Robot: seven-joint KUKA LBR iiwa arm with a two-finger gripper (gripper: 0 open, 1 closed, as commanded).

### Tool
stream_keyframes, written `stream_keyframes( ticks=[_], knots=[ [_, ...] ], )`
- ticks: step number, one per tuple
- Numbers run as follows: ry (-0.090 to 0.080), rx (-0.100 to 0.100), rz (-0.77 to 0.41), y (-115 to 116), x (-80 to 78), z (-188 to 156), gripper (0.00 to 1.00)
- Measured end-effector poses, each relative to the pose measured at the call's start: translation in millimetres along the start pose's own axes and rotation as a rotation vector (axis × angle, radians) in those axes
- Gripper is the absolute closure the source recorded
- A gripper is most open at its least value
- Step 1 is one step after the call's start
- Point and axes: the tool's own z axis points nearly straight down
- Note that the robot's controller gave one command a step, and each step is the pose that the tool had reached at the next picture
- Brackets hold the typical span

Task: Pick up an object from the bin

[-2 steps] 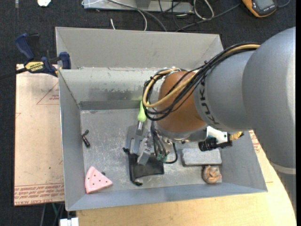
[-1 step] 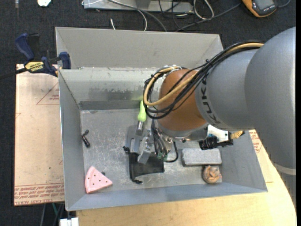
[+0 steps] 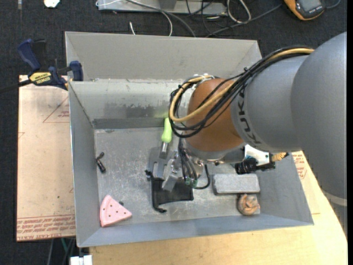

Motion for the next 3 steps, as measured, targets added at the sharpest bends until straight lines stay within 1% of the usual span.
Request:
stream_keyframes(
  ticks=[1, 2, 3],
  knots=[
    [0.005, 0.002, -0.001, 0, 1.2, -34, 1.00],
    [0.006, 0.004, -0.002, 0, 1.6, -80, 1.00],
    [0.003, 0.001, -0.004, 1, 0.7, -108, 1.00]
  ],
)
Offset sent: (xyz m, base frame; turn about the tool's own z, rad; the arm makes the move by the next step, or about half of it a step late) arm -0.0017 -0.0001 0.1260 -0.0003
